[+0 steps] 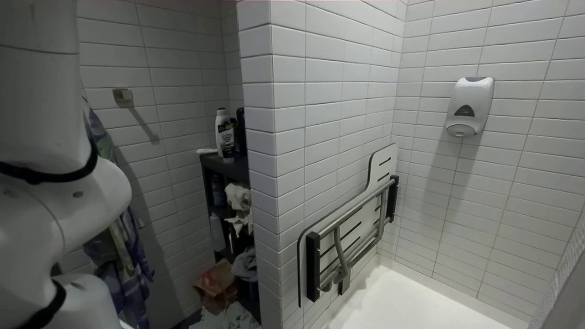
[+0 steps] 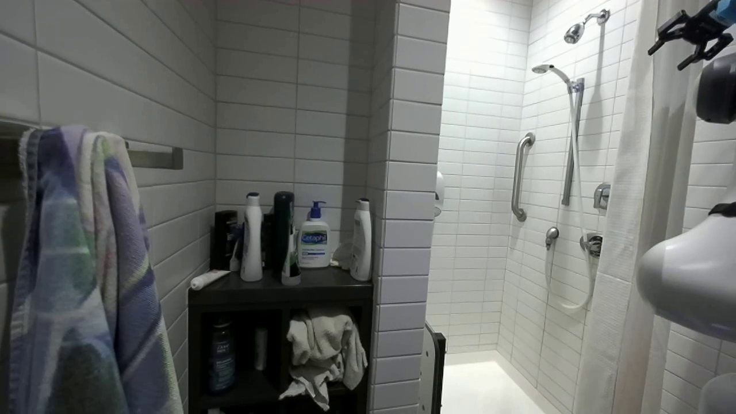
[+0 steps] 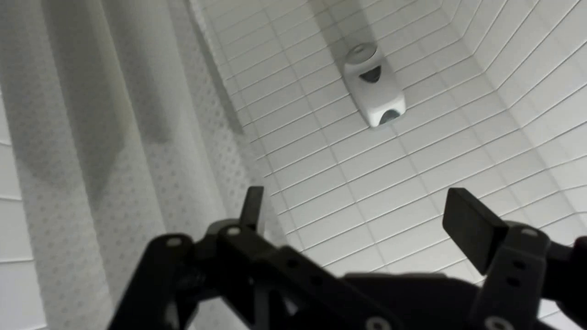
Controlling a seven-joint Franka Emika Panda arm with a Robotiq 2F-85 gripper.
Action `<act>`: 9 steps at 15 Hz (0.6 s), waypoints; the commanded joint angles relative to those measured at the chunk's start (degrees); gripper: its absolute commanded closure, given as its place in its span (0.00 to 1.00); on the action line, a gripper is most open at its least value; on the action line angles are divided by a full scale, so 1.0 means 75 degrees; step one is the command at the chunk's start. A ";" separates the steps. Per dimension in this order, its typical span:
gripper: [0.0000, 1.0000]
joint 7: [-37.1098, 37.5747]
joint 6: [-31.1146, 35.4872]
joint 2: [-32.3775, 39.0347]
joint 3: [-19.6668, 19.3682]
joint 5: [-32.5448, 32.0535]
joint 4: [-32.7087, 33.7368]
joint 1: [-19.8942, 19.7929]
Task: Slide the shower curtain to the right
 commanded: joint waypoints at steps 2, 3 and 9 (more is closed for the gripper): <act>0.00 -0.0816 -0.1524 -0.0674 0.0108 0.0199 -0.0935 -0.0020; 0.00 -0.0865 -0.1671 -0.0728 0.0083 -0.0048 -0.1055 0.0126; 0.00 -0.1717 -0.1403 -0.1243 0.0094 -0.1555 -0.2337 0.0981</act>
